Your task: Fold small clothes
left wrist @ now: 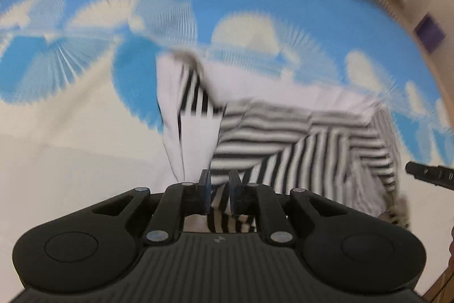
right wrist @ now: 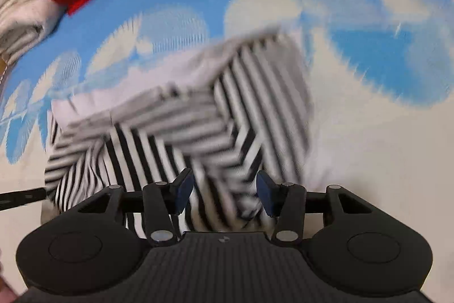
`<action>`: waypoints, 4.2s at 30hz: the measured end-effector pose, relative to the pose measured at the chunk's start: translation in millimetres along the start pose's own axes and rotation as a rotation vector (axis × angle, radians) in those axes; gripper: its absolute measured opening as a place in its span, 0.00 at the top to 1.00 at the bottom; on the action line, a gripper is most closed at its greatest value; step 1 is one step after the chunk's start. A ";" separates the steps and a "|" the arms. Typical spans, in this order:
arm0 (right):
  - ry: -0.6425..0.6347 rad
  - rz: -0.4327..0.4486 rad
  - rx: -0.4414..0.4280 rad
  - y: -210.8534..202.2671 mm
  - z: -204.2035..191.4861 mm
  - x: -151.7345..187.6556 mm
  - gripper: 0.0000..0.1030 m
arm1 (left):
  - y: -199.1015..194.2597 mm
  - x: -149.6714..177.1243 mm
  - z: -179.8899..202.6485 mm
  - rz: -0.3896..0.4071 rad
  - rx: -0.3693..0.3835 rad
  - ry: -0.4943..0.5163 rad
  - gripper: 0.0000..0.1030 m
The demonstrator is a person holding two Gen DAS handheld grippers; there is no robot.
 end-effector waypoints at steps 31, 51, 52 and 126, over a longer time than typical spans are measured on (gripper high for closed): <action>0.177 -0.048 0.100 -82.2 119.4 232.1 0.41 | -77.6 254.7 -55.9 -0.086 0.058 -0.202 0.49; 0.309 -0.097 0.043 -80.6 135.2 251.2 0.76 | -79.1 267.4 -75.4 -0.124 0.050 -0.278 0.71; 0.305 -0.097 0.040 -81.0 134.2 251.3 0.73 | -79.2 265.8 -77.1 -0.120 0.055 -0.291 0.71; 0.226 0.235 -0.300 -288.6 105.1 209.8 0.94 | -257.8 228.0 -63.5 0.050 0.427 -0.189 0.94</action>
Point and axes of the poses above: each gripper's, at about its wrist camera, not at the fingertips, and y roughly the way its jaws point, z to its right, x to its underside, the point moved 7 cm from there along y, roughly the way its jaws point, and after that the axes turned 3 degrees about y, right-handed, at the moved point
